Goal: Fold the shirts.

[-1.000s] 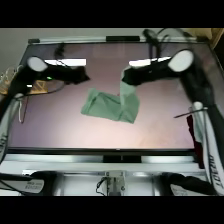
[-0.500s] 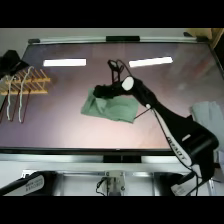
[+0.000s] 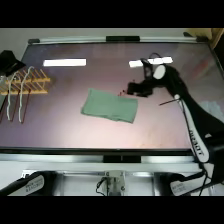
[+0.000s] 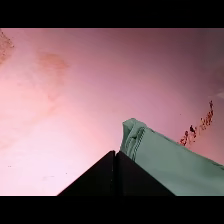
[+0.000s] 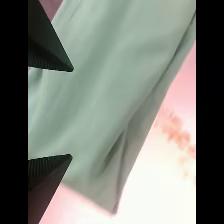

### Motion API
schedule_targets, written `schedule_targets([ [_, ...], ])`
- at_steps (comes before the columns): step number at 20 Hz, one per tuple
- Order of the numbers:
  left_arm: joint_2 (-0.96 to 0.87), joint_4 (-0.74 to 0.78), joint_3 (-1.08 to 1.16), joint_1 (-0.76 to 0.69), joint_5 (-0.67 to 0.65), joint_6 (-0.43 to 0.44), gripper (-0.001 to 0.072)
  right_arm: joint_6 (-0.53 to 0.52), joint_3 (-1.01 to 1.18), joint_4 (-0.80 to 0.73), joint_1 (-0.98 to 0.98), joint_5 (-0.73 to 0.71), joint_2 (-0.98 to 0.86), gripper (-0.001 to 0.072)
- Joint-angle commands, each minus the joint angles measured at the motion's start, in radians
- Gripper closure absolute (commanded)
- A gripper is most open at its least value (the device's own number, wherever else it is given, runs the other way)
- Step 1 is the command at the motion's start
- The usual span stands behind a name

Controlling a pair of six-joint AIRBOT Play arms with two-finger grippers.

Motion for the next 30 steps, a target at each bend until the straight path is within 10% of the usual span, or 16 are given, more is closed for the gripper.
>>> schedule_targets([
  [1, 0.002, 0.0, 0.0, -0.001, 0.001, 0.006, 0.0677, -0.005, -0.12, 0.032, -0.144, 0.185, 0.0, 0.0043],
  [11, 0.001, 0.0, 0.0, -0.024, 0.0, 0.006, 0.0677, -0.213, -0.217, 0.397, -0.068, -0.063, -0.161, 0.0047],
  [14, -0.004, 0.0, 0.0, -0.055, 0.002, 0.005, 0.0677, -0.339, -0.214, 0.467, -0.055, -0.045, -0.164, 0.0486],
  [16, -0.011, 0.0, 0.0, -0.068, 0.001, 0.005, 0.0677, -0.414, -0.189, 0.512, -0.072, -0.058, -0.131, 0.0641],
  [30, -0.023, -0.001, 0.0, -0.115, -0.016, 0.006, 0.0677, -0.181, 0.023, 0.126, -0.769, 0.177, 0.339, 0.0641],
])
